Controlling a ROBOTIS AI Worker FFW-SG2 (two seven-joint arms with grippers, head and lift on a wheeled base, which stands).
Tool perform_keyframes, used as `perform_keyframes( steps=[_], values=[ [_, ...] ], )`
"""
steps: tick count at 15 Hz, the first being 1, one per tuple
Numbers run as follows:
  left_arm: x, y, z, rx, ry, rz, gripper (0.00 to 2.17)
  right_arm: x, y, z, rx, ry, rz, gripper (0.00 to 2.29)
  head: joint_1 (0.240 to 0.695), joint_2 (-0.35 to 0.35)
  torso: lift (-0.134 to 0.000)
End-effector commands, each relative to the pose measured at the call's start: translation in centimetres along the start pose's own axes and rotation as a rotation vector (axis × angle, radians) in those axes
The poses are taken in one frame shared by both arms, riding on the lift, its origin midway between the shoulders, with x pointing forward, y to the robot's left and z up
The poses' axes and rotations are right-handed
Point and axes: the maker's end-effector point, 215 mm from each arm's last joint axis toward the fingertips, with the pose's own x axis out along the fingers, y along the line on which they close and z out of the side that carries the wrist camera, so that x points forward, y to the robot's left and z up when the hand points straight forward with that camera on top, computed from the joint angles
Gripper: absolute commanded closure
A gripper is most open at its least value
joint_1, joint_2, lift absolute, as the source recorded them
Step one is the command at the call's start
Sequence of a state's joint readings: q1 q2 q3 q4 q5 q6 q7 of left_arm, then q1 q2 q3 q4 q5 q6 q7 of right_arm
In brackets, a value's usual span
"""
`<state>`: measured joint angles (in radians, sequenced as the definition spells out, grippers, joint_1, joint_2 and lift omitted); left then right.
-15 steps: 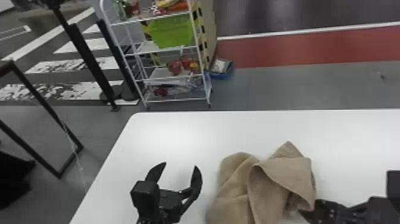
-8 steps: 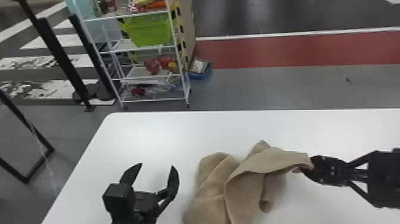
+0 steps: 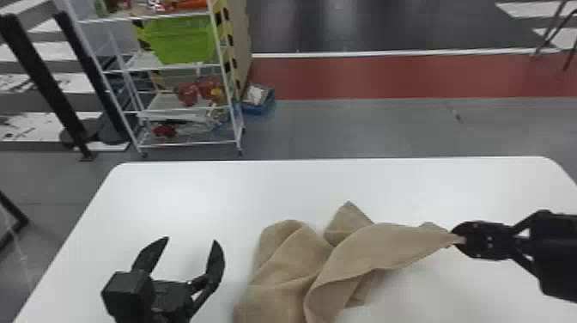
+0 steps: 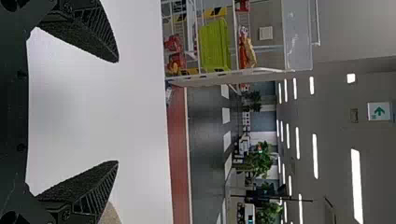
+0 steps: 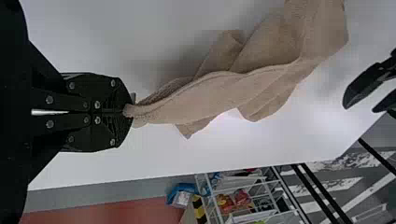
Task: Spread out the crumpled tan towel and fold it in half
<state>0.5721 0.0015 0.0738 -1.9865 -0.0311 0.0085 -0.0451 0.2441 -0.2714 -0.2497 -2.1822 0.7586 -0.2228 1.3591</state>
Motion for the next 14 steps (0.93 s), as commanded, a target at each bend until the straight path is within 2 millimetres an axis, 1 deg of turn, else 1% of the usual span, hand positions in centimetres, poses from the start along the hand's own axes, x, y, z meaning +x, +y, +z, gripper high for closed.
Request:
perform_keyframes(
  steps=[1,4,5,6,7,8,10,12,13,14],
  values=[
    [0.0,-0.3,0.1,-0.004,-0.001,-0.004,0.11,-0.1,1.9,-2.3,-0.063,0.077,0.053,1.47,0.695,0.053,-0.121],
    [0.1,-0.4,0.2,-0.005,-0.003,-0.008,0.11,0.7,5.0,-6.2,-0.115,0.193,0.154,1.47,0.695,0.003,-0.121],
    [0.0,-0.5,0.2,-0.004,-0.002,-0.01,0.11,0.5,5.4,-7.4,-0.125,0.219,0.168,1.47,0.695,-0.011,-0.121],
    [0.0,-0.4,0.3,-0.004,-0.003,-0.011,0.11,-0.1,4.7,-8.7,-0.111,0.238,0.154,1.47,0.695,-0.025,-0.121],
    [-0.1,-0.6,0.2,-0.004,0.002,-0.017,0.11,-0.6,4.6,-10.4,-0.104,0.277,0.16,1.47,0.695,-0.037,-0.121],
    [-0.1,-0.8,0.1,-0.004,0.005,-0.022,0.11,-0.8,4.9,-11.3,-0.095,0.295,0.169,1.47,0.695,-0.068,-0.121],
    [0.1,-1.7,0.1,-0.003,0.006,-0.051,0.11,-0.9,5.4,-11.9,-0.085,0.304,0.177,1.47,0.695,-0.103,-0.121],
    [0.1,-2.4,0.1,-0.001,0.007,-0.077,0.11,-1.4,5.3,-12.5,-0.059,0.31,0.165,1.46,0.695,-0.134,-0.121],
    [0.1,-2.5,0.2,-0.001,0.007,-0.08,0.11,-1.8,5.4,-13.1,-0.046,0.326,0.163,1.4,0.695,-0.141,-0.121],
    [0.1,-2.4,-0.5,-0.002,0.029,-0.082,0.11,-2.8,5.3,-14.7,0.027,0.36,0.145,0.73,0.695,-0.15,-0.121]
  ],
)
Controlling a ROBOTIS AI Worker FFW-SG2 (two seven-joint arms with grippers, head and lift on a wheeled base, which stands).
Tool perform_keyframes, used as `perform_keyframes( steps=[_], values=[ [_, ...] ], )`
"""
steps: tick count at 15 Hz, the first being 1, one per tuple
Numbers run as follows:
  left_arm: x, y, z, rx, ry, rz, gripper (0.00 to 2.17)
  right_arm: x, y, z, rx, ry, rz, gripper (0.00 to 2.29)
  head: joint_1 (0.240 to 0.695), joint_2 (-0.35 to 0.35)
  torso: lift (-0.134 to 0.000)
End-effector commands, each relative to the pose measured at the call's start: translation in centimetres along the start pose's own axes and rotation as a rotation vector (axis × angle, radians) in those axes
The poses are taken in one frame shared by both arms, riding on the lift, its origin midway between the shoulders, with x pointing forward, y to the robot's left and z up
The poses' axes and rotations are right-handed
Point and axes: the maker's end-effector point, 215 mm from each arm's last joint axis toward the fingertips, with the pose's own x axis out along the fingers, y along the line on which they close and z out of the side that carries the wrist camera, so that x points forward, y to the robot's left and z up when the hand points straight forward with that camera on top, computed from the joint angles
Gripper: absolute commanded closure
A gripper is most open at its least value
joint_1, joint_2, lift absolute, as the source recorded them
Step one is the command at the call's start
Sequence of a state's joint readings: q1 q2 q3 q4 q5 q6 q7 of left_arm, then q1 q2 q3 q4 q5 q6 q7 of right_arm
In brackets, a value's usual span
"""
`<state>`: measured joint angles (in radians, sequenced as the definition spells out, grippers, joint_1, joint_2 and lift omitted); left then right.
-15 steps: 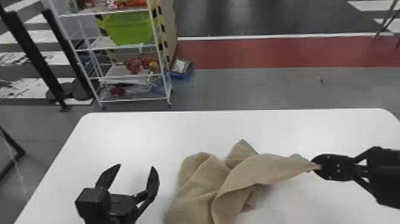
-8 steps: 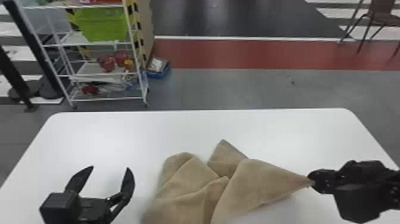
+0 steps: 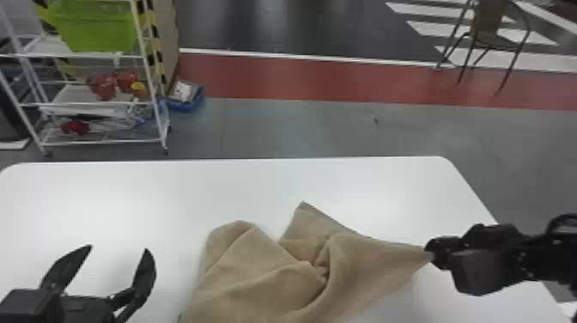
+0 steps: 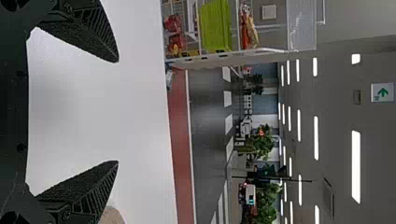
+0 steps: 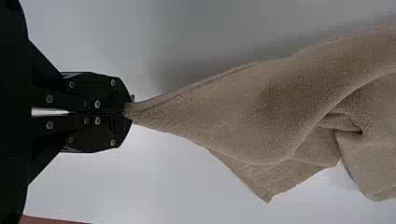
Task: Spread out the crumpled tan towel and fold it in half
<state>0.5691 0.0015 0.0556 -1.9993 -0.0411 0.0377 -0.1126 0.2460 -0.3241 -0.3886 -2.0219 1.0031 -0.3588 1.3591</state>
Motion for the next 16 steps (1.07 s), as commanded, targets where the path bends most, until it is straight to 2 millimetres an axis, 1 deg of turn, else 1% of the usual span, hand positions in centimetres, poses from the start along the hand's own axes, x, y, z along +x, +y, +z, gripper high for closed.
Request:
perform_keyframes(
  steps=[1,2,3,5,6,7,8,9,10,12,13,14,16],
  values=[
    [0.0,-0.3,-0.6,-0.006,0.019,-0.015,0.11,-1.0,0.4,-3.8,0.146,0.064,-0.002,0.08,0.695,-0.159,-0.121],
    [0.0,-0.3,-0.6,-0.009,0.019,-0.025,0.11,-1.5,0.6,-4.7,0.149,0.067,-0.009,0.0,0.695,-0.172,-0.121],
    [0.0,-0.7,-0.6,-0.009,0.02,-0.044,0.11,-2.9,-0.4,-6.2,0.246,0.045,-0.059,0.0,0.695,-0.215,-0.121],
    [0.1,-1.9,-0.9,0.002,0.03,-0.111,0.1,-4.8,-2.1,-8.5,0.474,-0.032,-0.143,0.01,0.695,-0.25,-0.121],
    [0.1,-2.3,-0.3,0.013,0.004,-0.128,0.04,-4.9,-2.2,-9.6,0.691,-0.083,-0.159,0.01,0.695,-0.271,-0.121],
    [-0.1,-2.8,0.4,-0.007,-0.034,-0.153,0.04,-4.7,-1.8,-10.8,0.96,-0.127,-0.157,0.02,0.695,-0.288,-0.121],
    [-0.2,-3.0,0.5,-0.015,-0.038,-0.164,0.04,-4.7,-1.8,-11.1,1.104,-0.162,-0.153,0.05,0.695,-0.305,-0.121],
    [-0.4,-3.4,0.6,0.001,-0.042,-0.205,0.03,-4.6,-1.6,-10.7,1.221,-0.223,-0.141,0.05,0.695,-0.338,-0.121],
    [-0.9,-3.6,1.5,0.014,-0.075,-0.242,0.02,-4.3,-0.8,-10.6,1.354,-0.263,-0.116,0.05,0.695,-0.349,-0.121],
    [-1.3,-3.6,2.7,0.032,-0.116,-0.252,0.02,-3.3,-0.3,-10.8,1.507,-0.301,-0.079,0.05,0.695,-0.35,-0.121],
    [-1.8,-3.9,3.7,0.044,-0.153,-0.267,0.02,-2.8,0.0,-10.4,1.554,-0.324,-0.058,0.07,0.695,-0.35,-0.121],
    [-1.9,-4.3,3.7,0.047,-0.154,-0.289,0.03,-2.1,0.4,-11.0,1.586,-0.315,-0.082,0.07,0.695,-0.35,-0.121],
    [-3.0,-6.4,3.3,0.103,-0.14,-0.417,0.08,-0.1,2.2,-14.0,1.666,-0.188,-0.146,0.07,0.695,-0.35,-0.121]
  ],
)
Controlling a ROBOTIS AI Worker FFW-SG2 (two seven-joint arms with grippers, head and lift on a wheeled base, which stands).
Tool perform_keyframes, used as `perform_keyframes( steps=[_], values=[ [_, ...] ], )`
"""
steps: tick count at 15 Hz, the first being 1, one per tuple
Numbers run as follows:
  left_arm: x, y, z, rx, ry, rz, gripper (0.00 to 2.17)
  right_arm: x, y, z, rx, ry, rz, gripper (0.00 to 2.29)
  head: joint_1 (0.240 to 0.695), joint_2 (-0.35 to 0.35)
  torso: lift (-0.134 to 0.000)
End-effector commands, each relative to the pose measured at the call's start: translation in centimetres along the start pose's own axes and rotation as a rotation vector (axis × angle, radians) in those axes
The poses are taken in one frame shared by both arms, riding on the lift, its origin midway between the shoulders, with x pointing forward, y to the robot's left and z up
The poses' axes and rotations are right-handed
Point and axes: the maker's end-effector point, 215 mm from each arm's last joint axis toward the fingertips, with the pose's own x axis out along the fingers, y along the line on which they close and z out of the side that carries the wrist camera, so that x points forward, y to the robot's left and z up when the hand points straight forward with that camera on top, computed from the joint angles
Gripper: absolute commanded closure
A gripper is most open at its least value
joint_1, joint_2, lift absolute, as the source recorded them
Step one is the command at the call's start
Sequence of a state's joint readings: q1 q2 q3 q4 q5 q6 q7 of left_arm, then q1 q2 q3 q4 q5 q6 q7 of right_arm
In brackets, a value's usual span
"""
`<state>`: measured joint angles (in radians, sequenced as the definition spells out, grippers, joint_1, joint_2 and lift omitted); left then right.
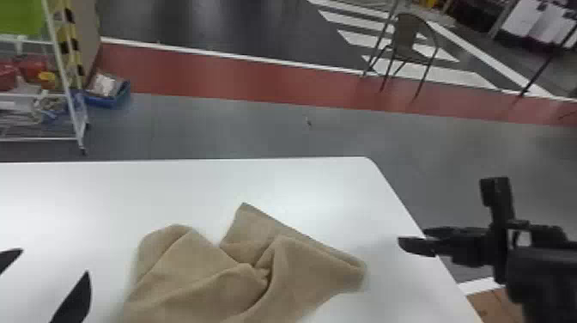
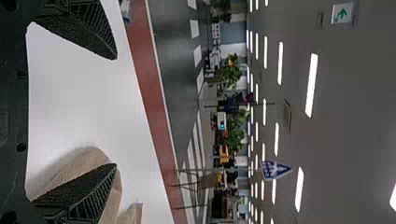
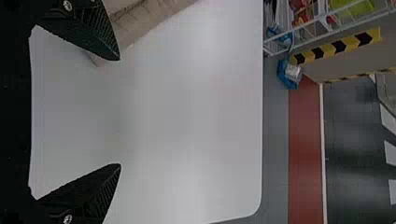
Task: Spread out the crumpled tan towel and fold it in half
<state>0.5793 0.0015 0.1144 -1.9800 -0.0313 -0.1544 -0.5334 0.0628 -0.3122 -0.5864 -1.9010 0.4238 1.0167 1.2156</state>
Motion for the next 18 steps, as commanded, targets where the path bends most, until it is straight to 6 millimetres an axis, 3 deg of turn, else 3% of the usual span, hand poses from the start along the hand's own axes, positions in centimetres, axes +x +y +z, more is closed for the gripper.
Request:
perform_keyframes(
  steps=[1,4,6,10,14,16,18],
  values=[
    [-0.8,-1.5,-0.3,0.044,0.022,-0.112,0.1,1.2,-1.9,-1.6,0.076,0.028,-0.056,0.07,0.695,-0.35,-0.121],
    [-2.6,-4.0,-1.0,0.052,0.065,-0.312,0.16,1.1,-3.3,-0.9,0.17,0.026,-0.094,0.07,0.695,-0.35,-0.121],
    [-3.4,-5.6,-2.9,-0.027,0.152,-0.432,0.16,1.3,-3.1,-0.6,0.169,0.026,-0.098,0.07,0.695,-0.35,-0.121],
    [-3.3,-7.5,-5.1,-0.148,0.279,-0.514,0.18,2.5,-2.2,-1.0,0.153,0.053,-0.088,0.07,0.695,-0.35,-0.121],
    [-3.6,-10.1,-5.5,-0.281,0.349,-0.619,0.21,2.8,-2.1,-1.3,0.149,0.065,-0.09,0.07,0.695,-0.35,-0.121],
    [-2.8,-11.0,-5.9,-0.262,0.365,-0.634,0.25,2.9,-2.1,-1.4,0.149,0.068,-0.092,0.07,0.695,-0.35,-0.121],
    [-1.8,-11.3,-6.4,-0.255,0.378,-0.647,0.85,3.1,-1.8,-1.6,0.151,0.072,-0.086,0.07,0.695,-0.35,-0.121]
  ],
)
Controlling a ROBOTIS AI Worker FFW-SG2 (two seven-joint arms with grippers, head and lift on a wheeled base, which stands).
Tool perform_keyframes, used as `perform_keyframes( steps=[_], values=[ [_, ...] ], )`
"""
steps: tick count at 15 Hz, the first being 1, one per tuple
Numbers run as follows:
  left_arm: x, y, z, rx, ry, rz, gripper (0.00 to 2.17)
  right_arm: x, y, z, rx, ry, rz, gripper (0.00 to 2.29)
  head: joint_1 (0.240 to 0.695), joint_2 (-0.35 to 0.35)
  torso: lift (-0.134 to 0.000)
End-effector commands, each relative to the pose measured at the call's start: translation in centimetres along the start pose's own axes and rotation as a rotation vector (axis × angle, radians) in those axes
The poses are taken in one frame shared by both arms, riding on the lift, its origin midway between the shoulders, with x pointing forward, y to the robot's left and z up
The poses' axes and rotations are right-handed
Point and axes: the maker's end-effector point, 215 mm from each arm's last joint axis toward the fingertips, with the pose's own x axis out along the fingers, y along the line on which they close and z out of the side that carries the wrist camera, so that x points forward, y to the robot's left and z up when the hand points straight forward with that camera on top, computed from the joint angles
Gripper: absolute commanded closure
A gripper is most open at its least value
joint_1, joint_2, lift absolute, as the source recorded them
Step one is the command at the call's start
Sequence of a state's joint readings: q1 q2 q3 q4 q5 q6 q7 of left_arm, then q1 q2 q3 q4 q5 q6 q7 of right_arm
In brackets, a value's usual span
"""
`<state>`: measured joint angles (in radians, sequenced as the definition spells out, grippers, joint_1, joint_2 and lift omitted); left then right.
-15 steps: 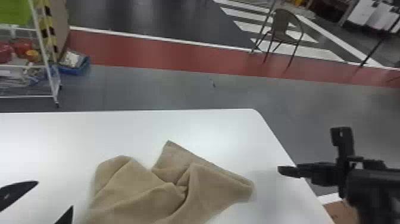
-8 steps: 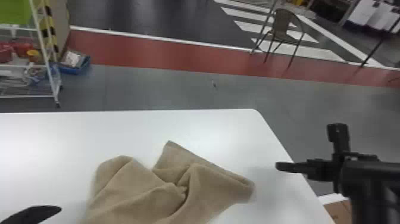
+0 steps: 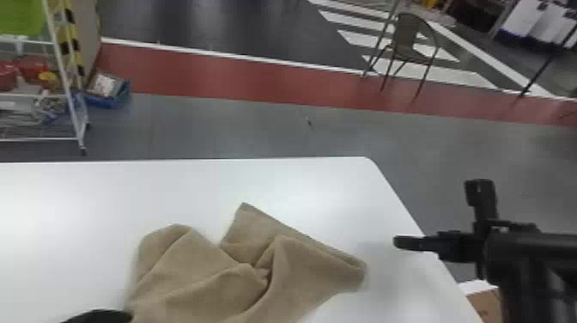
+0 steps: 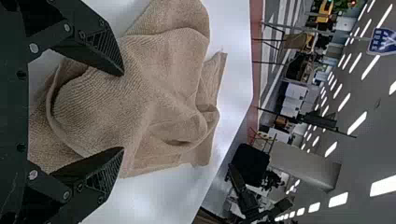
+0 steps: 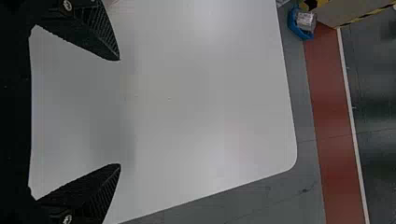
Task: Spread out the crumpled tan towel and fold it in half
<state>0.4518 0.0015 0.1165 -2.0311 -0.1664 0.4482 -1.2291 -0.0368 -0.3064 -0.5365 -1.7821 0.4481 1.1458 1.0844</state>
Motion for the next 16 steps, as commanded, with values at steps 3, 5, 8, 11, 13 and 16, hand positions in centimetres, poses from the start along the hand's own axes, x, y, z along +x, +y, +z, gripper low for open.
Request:
perform_keyframes(
  steps=[3,5,8,11,13,16],
  values=[
    [1.2,0.8,-0.6,0.019,0.043,0.009,1.58,0.3,0.0,-0.4,0.002,0.008,0.002,0.07,0.695,-0.35,-0.121],
    [0.2,1.6,0.3,0.045,0.029,0.042,1.74,0.3,-0.1,-0.6,0.003,0.009,0.001,0.07,0.695,-0.35,-0.121],
    [-1.7,2.9,4.2,0.112,-0.02,0.123,2.02,0.5,0.0,-1.0,-0.01,0.015,0.005,0.07,0.695,-0.35,-0.121],
    [-2.8,3.2,6.8,0.128,-0.048,0.158,2.02,0.8,0.8,-0.1,-0.173,-0.027,0.031,0.07,0.695,-0.35,-0.121],
    [-2.6,3.2,8.3,0.141,-0.06,0.165,2.02,1.0,3.1,1.6,-0.462,-0.11,0.055,0.07,0.695,-0.35,-0.121],
    [-1.3,5.1,10.8,0.089,-0.053,0.19,2.02,-0.1,12.5,2.4,-0.948,-0.24,0.222,0.09,0.695,-0.35,-0.121]
  ],
)
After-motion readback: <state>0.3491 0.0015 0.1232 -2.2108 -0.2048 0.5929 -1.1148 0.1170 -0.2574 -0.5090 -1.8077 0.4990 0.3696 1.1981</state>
